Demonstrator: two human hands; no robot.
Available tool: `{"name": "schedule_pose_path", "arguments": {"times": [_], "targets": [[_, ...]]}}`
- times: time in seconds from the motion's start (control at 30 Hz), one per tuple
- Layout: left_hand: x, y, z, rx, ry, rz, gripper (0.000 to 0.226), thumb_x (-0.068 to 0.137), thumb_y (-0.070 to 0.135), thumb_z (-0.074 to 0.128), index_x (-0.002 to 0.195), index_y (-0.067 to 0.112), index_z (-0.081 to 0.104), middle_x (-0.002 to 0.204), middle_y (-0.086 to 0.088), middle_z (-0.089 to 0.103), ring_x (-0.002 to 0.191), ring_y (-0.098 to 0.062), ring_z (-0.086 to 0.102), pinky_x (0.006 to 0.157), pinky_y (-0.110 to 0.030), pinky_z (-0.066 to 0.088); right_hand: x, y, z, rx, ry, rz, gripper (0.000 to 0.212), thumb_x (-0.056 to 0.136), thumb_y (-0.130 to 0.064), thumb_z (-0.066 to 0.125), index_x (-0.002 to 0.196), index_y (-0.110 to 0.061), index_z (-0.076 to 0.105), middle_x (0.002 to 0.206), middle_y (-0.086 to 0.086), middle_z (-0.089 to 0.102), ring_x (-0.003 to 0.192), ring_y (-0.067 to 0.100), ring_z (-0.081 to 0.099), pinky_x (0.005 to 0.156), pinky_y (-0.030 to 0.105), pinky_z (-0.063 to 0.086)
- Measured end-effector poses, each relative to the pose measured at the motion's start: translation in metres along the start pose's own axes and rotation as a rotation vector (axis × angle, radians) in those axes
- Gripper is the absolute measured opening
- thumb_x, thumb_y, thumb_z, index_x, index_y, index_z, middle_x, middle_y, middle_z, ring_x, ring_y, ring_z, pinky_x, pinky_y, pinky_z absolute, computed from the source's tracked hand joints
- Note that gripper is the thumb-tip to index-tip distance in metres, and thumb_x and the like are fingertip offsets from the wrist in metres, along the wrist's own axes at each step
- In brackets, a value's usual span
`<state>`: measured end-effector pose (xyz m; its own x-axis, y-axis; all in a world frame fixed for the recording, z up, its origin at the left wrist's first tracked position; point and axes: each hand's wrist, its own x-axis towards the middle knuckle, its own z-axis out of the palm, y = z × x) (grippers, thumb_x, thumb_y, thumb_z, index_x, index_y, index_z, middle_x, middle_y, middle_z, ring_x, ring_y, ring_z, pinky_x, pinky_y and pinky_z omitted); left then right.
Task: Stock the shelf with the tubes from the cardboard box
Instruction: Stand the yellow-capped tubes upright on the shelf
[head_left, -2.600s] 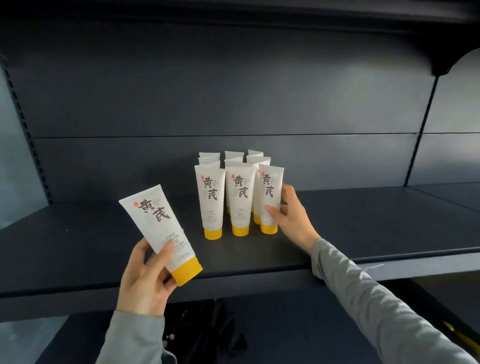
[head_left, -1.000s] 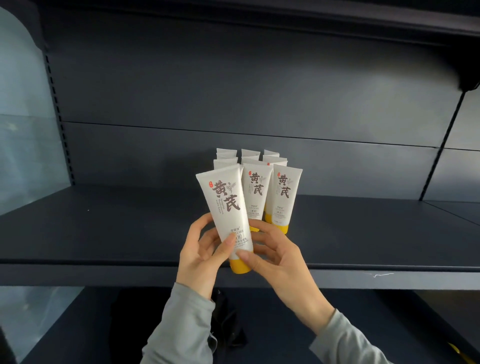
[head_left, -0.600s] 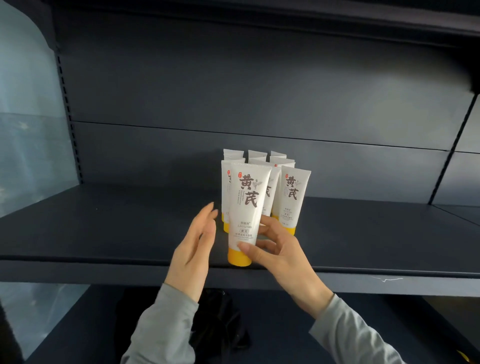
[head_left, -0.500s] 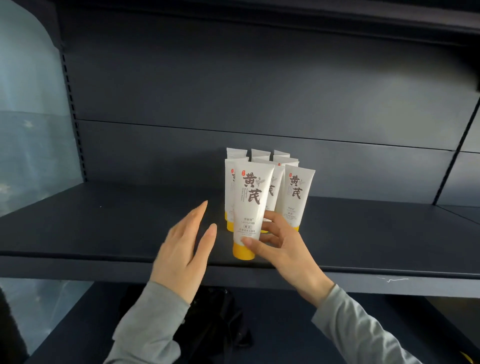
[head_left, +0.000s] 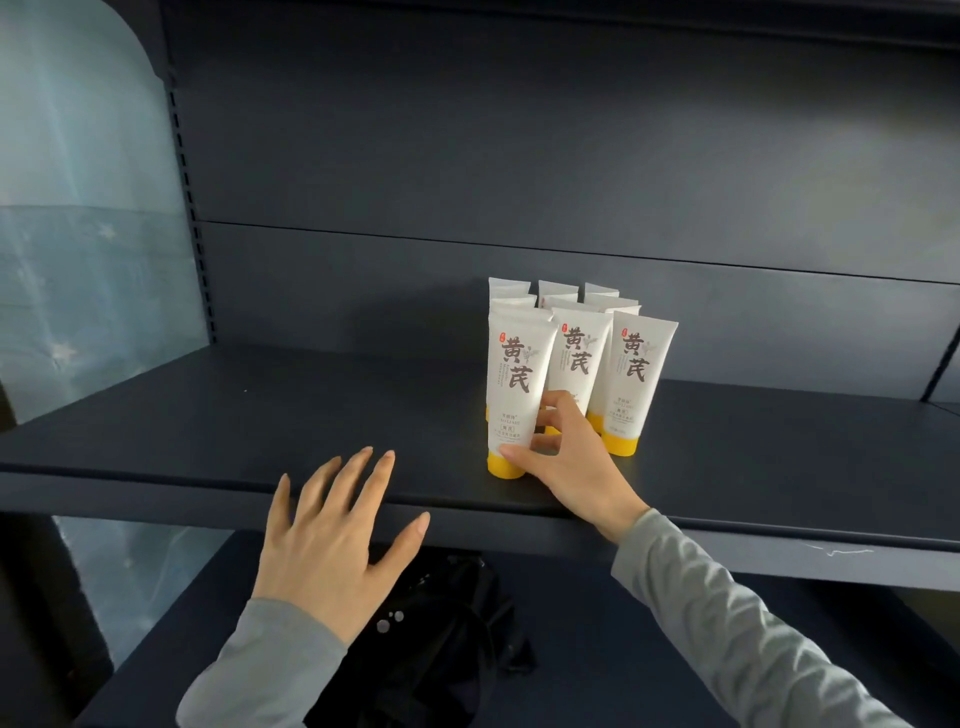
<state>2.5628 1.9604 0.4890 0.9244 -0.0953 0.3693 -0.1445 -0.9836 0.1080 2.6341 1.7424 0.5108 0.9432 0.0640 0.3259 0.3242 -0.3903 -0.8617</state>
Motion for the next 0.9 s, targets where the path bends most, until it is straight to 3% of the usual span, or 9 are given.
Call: {"name": "schedule_pose_path", "arguments": {"times": [0.13,0.3,0.4,0.53,0.57,0.63,0.7,0.8,0.9], "targets": [[-0.006,-0.007,0.004,-0.035,-0.011,-0.031,0.092,0.083,0.071,-0.002,0.129,0.015,0.055,0.129,-0.006,0.059,0.119,-0.031,0.054,0.098,-0.059,0.038,0.002,0.004,0.002,-0.026,0.02,-0.01,0.047,0.081,-0.022,0.073,0.116,-0.028,0.041,0.11,-0.015,0.056,0.093,-0.004,0.06,0.064,0.004,0.046],[-0.001,-0.006,0.01,-0.03,0.028,-0.021,0.095,0.068,0.074,-0.005,0.145,0.029,0.026,0.151,0.008,0.03,0.14,-0.017,0.023,0.114,-0.049,0.012,-0.005,0.003,0.001,-0.056,0.1,-0.059,0.041,0.081,-0.018,0.073,0.111,-0.025,0.046,0.102,-0.016,0.057,0.091,-0.001,0.058,0.067,0.003,0.045],[0.003,0.001,0.009,-0.037,0.046,-0.016,0.093,0.066,0.071,-0.006,0.146,0.031,0.019,0.153,0.011,0.024,0.141,-0.015,0.018,0.115,-0.048,0.008,-0.017,0.001,-0.011,-0.057,0.149,-0.066,0.037,0.084,-0.022,0.07,0.114,-0.025,0.048,0.104,-0.013,0.057,0.096,0.003,0.057,0.068,0.001,0.043],[0.001,0.012,0.01,-0.035,0.058,-0.002,0.093,0.066,0.071,-0.01,0.147,0.031,0.014,0.154,0.011,0.02,0.142,-0.013,0.015,0.115,-0.047,0.008,-0.054,0.007,-0.047,-0.194,0.228,-0.092,0.027,0.09,-0.031,0.06,0.116,-0.03,0.052,0.116,-0.012,0.059,0.107,0.001,0.056,0.084,0.011,0.045],[0.0,0.016,0.009,-0.035,0.056,0.007,0.093,0.066,0.07,-0.01,0.147,0.031,0.014,0.154,0.011,0.02,0.142,-0.013,0.015,0.115,-0.047,0.008,-0.066,0.01,-0.058,-0.256,0.254,-0.108,0.029,0.091,-0.033,0.058,0.119,-0.03,0.053,0.118,-0.013,0.058,0.109,0.001,0.054,0.088,0.013,0.043],[-0.002,0.026,0.007,-0.054,0.059,0.038,0.092,0.068,0.069,-0.006,0.147,0.028,0.019,0.153,0.009,0.022,0.141,-0.015,0.018,0.115,-0.046,0.009,-0.092,0.017,-0.084,-0.376,0.299,-0.119,0.037,0.091,-0.039,0.052,0.126,-0.028,0.052,0.122,-0.015,0.053,0.109,-0.006,0.049,0.086,0.006,0.037],[-0.006,0.037,0.005,-0.123,0.107,0.075,0.084,0.075,0.065,0.007,0.143,0.022,0.032,0.149,0.003,0.034,0.137,-0.021,0.03,0.113,-0.049,0.016,-0.119,0.026,-0.109,-0.453,0.327,-0.074,0.047,0.089,-0.046,0.046,0.132,-0.029,0.048,0.126,-0.018,0.047,0.108,-0.011,0.046,0.086,0.002,0.033],[-0.017,0.056,0.008,-0.235,0.203,0.108,0.069,0.083,0.055,0.026,0.134,0.014,0.048,0.138,-0.005,0.05,0.126,-0.028,0.047,0.108,-0.052,0.029,-0.164,0.046,-0.143,-0.55,0.37,0.063,0.055,0.087,-0.048,0.043,0.138,-0.027,0.042,0.135,-0.013,0.043,0.129,0.009,0.04,0.099,0.022,0.032],[-0.028,0.08,0.015,-0.286,0.192,0.131,0.067,0.084,0.052,0.029,0.133,0.011,0.05,0.136,-0.008,0.051,0.124,-0.031,0.049,0.105,-0.054,0.034,-0.211,0.061,-0.171,-0.637,0.425,0.199,0.061,0.086,-0.05,0.04,0.141,-0.024,0.039,0.144,-0.002,0.042,0.134,0.02,0.037,0.107,0.036,0.033]]}}
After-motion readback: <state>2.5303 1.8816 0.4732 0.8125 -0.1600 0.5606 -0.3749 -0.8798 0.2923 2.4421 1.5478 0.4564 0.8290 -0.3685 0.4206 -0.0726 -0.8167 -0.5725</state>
